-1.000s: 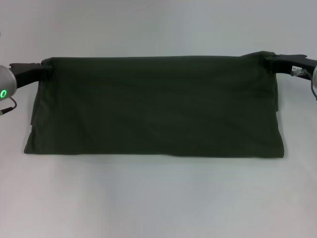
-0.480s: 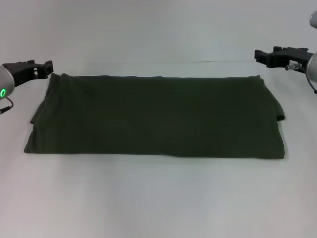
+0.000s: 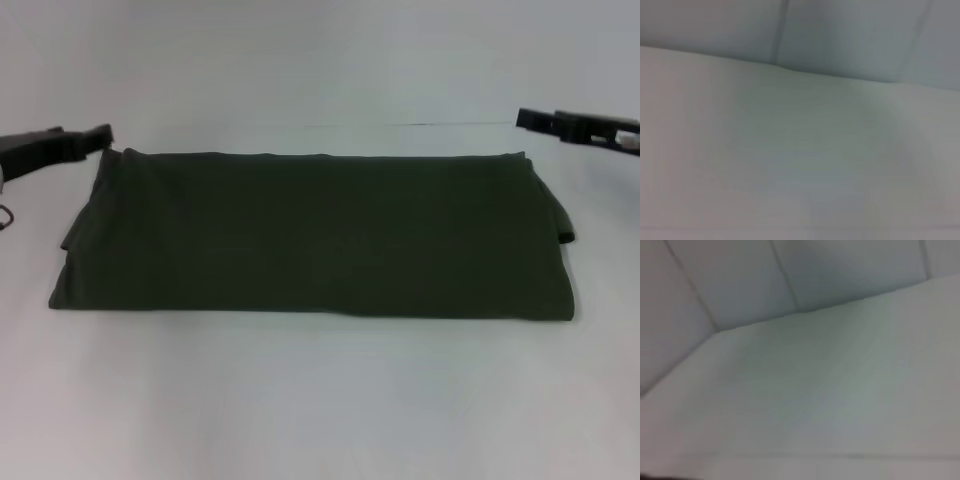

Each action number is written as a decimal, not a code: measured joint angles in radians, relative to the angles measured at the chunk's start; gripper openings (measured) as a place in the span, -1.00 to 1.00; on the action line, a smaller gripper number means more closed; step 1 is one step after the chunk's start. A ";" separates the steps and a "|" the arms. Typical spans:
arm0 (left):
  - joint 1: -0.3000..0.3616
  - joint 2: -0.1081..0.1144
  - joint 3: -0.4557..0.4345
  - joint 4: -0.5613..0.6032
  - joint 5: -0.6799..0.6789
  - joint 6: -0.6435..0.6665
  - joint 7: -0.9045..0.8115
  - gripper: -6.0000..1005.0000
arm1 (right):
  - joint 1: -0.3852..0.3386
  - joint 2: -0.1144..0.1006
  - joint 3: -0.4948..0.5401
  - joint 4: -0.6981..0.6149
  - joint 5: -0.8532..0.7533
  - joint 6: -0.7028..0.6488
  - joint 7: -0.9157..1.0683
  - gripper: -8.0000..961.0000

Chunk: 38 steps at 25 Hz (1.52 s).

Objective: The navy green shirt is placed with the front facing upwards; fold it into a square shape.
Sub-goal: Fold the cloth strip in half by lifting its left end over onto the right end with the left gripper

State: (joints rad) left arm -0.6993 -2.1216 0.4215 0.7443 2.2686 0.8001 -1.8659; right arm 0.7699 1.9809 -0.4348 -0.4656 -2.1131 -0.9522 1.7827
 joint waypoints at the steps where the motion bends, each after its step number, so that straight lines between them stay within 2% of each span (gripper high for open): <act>1: 0.013 0.001 0.000 0.019 0.000 0.059 -0.001 0.35 | -0.018 -0.005 -0.009 -0.014 0.000 -0.043 0.028 0.44; 2: 0.026 0.001 0.001 0.039 0.000 0.129 -0.001 0.44 | -0.036 -0.009 -0.017 -0.029 0.000 -0.095 0.051 0.44; 5: 0.062 -0.006 0.001 0.095 0.000 0.257 -0.001 0.44 | -0.087 -0.016 -0.028 -0.072 0.000 -0.217 0.107 0.44; 6: 0.081 -0.016 0.002 0.126 0.001 0.293 -0.002 0.44 | -0.102 -0.017 -0.030 -0.083 0.000 -0.248 0.119 0.44; 10: 0.146 -0.044 0.017 0.226 0.001 0.353 -0.013 0.44 | -0.159 -0.025 -0.031 -0.113 -0.001 -0.371 0.177 0.43; 14: 0.201 -0.042 0.037 0.248 0.001 0.387 -0.025 0.45 | -0.200 -0.037 -0.040 -0.116 -0.013 -0.441 0.224 0.43; 23: 0.264 -0.041 0.050 0.249 0.011 0.415 0.000 0.44 | -0.240 -0.040 -0.036 -0.117 -0.053 -0.437 0.251 0.43; 38: 0.275 -0.041 0.112 0.178 0.064 0.288 0.010 0.44 | -0.240 -0.041 -0.036 -0.110 -0.053 -0.427 0.261 0.44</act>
State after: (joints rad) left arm -0.4244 -2.1628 0.5334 0.9224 2.3329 1.0885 -1.8557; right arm 0.5298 1.9399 -0.4704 -0.5753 -2.1660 -1.3788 2.0441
